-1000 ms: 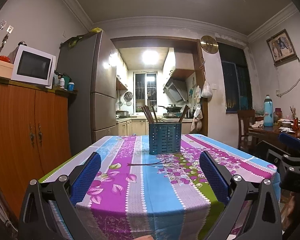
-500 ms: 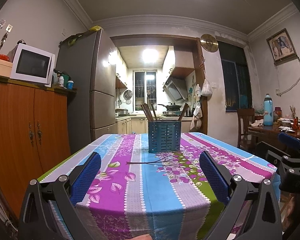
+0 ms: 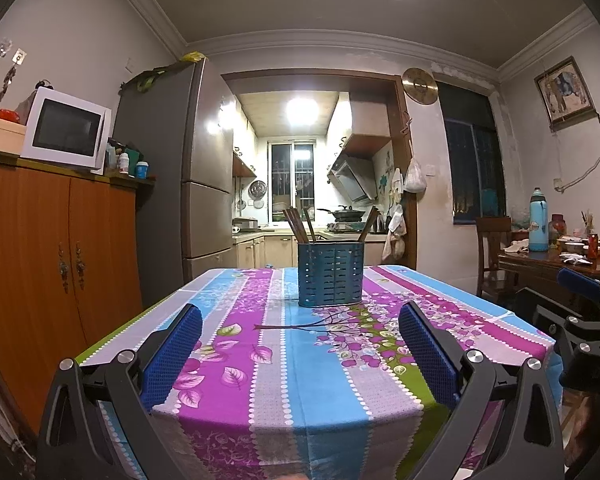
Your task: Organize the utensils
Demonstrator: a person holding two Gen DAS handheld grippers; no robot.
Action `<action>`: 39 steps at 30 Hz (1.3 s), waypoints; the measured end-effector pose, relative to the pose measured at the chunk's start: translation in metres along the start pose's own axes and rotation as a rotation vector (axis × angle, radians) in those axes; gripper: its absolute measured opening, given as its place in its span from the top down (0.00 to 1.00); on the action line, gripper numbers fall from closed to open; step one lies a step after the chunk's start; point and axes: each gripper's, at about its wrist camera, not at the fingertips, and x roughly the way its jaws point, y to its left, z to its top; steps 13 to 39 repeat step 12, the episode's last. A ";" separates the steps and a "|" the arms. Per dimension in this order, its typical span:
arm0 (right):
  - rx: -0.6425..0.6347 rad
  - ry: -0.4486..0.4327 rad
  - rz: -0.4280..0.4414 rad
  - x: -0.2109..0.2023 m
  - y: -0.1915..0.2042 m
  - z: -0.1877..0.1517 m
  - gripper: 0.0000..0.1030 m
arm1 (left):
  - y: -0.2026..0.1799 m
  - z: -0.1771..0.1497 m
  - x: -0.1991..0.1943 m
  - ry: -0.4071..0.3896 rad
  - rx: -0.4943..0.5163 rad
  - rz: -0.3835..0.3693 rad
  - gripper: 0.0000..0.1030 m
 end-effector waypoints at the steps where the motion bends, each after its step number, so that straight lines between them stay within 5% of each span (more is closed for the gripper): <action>1: 0.000 -0.001 0.000 0.000 0.000 0.000 0.06 | 0.001 0.000 -0.001 -0.008 -0.005 -0.005 0.05; 11: -0.001 -0.002 -0.001 0.001 0.000 -0.001 0.05 | 0.004 -0.002 0.011 0.057 -0.018 0.005 0.05; 39: -0.001 -0.002 -0.002 0.001 0.000 -0.001 0.05 | 0.004 -0.002 0.012 0.059 -0.016 0.008 0.05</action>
